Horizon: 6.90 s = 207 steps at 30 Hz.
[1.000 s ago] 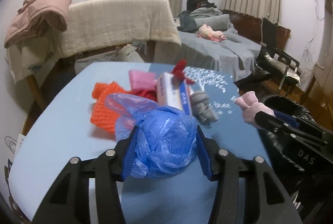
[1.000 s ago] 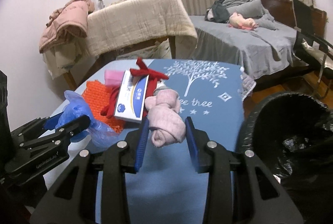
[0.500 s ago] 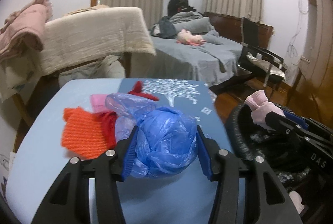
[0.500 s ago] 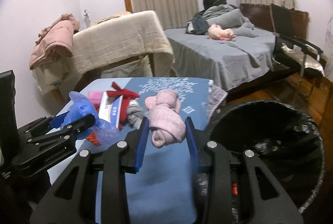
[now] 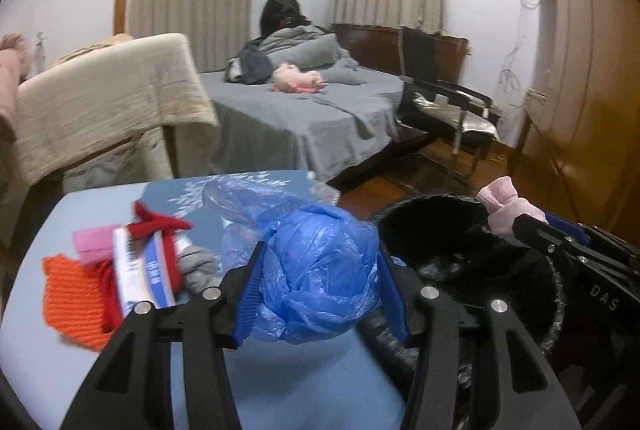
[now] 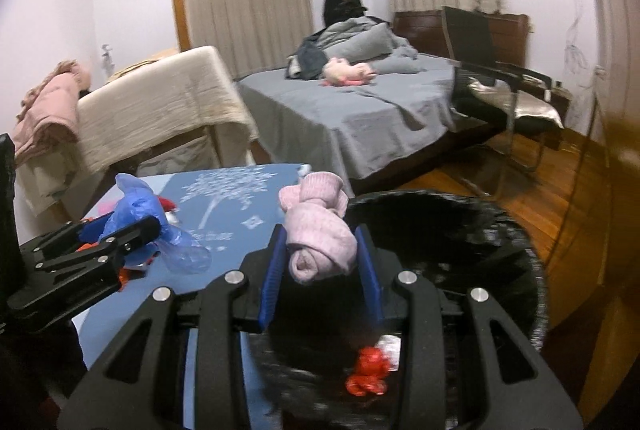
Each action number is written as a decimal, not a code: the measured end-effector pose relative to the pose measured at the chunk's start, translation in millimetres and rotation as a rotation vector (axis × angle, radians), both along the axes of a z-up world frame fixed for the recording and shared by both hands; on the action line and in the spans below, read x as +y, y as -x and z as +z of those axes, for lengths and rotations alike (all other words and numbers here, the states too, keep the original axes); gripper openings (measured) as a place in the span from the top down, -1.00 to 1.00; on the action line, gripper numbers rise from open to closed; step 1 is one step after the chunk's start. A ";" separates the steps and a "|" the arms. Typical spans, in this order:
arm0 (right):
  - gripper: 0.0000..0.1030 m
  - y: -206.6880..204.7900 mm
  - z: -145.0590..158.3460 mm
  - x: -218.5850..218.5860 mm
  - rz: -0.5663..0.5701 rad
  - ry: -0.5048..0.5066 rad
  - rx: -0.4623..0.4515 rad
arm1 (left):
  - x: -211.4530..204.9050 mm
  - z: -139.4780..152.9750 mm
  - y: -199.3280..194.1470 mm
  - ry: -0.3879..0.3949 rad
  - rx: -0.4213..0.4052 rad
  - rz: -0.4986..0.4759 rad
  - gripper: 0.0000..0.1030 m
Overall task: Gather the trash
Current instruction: 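Move both items over the bin and release them inside, then grasp the Alcohol Pads box with the right tool while the left tool grasps the red ribbon, then carry the box and red ribbon over the bin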
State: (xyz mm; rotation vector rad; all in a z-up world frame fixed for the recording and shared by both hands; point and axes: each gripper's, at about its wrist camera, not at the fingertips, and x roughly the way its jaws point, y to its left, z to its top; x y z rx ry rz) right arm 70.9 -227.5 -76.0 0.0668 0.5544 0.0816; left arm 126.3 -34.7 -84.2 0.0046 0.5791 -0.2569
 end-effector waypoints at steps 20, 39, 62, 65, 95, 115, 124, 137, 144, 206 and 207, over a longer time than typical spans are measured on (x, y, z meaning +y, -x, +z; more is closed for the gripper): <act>0.25 9.1 -12.4 -82.8 -0.193 0.029 0.005 | -99.0 -8.1 -29.9 0.013 0.010 -0.228 -0.20; -0.89 13.1 5.9 -62.5 -0.185 0.030 -0.058 | -12.0 10.5 -17.9 0.009 -0.040 -0.039 -0.84; -0.89 -52.6 -25.6 116.7 0.119 -0.013 0.013 | 166.3 -19.5 19.6 -0.109 -0.051 0.360 -0.85; -0.89 -60.5 -32.0 140.6 0.158 -0.016 0.020 | 190.2 -26.3 17.9 -0.109 -0.041 0.406 -0.85; -0.50 -114.5 -92.9 288.2 0.387 0.017 0.161 | 274.7 -57.5 15.1 -0.097 -0.020 0.533 -0.77; -0.08 -103.4 -87.5 278.4 0.444 0.003 0.213 | 260.8 -46.5 16.3 -0.076 -0.033 0.496 -0.70; -0.08 -83.1 -87.9 239.8 0.393 0.020 0.222 | 228.8 -53.7 4.1 -0.047 0.001 0.409 -0.53; -0.08 -101.7 -91.1 194.9 0.295 0.004 0.221 | 189.7 -83.5 -43.1 -0.047 0.092 0.321 -0.14; -0.08 -100.5 -90.1 189.9 0.296 0.009 0.212 | 185.2 -93.7 -65.3 -0.075 0.129 0.334 0.19; -0.08 -23.4 -3.8 9.4 0.002 0.024 0.047 | -8.6 8.3 1.6 0.043 -0.080 -0.140 0.89; -0.08 -22.6 -4.5 3.1 -0.008 0.027 0.047 | -14.7 7.9 -0.9 0.042 -0.079 -0.155 0.89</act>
